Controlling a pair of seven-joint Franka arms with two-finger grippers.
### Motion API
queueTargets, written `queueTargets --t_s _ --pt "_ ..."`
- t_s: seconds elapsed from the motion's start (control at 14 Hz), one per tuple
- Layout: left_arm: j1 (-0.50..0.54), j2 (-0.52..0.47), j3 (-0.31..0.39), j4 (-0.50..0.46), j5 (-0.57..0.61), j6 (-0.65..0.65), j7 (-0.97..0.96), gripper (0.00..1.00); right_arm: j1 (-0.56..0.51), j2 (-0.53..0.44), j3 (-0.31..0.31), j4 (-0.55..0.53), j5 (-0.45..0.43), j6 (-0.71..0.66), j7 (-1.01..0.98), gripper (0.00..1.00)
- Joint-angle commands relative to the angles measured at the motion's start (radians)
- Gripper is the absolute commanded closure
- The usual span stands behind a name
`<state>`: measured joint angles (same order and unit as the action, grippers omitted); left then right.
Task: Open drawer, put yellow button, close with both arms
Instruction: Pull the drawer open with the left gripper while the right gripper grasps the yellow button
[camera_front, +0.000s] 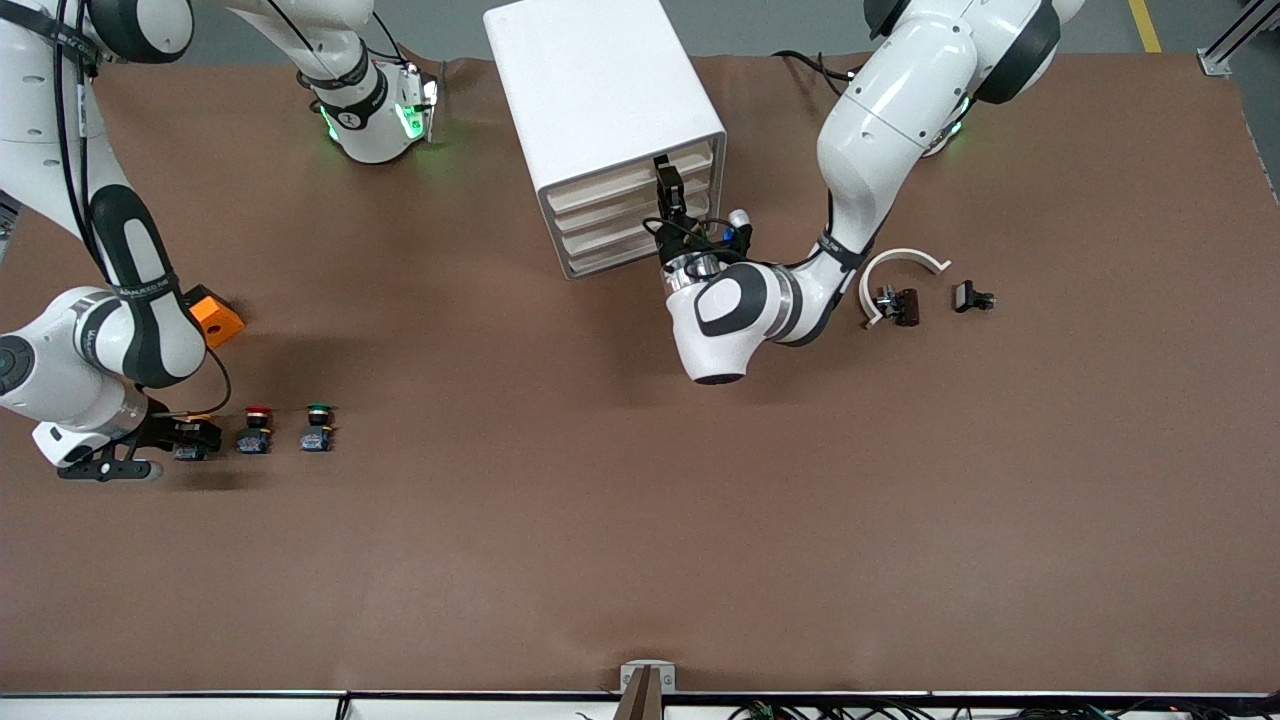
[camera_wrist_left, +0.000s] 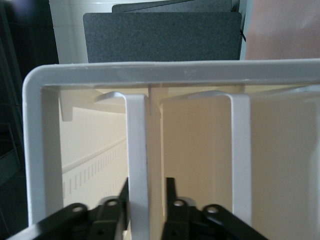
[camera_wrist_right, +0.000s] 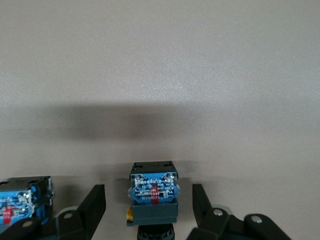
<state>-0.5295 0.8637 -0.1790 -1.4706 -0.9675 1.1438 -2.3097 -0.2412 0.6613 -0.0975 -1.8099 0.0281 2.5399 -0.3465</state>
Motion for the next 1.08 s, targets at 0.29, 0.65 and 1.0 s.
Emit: queueTargets --t_s 0.29,0.65,1.0 --pt "0.008 -0.031 -0.008 -0.033 -0.027 -0.013 -0.017 0.98 -0.021 0.006 0.016 0.009 0.016 0.003 -0.026 0.93" --pt "0.055 -0.031 -0.005 -0.03 -0.025 -0.015 -0.019 0.97 -0.001 -0.023 0.018 0.044 0.076 -0.119 0.0 1.0" --pt "0.137 -0.02 0.001 0.001 -0.022 -0.013 -0.027 0.95 0.095 -0.162 0.015 0.127 0.069 -0.447 0.238 1.0"
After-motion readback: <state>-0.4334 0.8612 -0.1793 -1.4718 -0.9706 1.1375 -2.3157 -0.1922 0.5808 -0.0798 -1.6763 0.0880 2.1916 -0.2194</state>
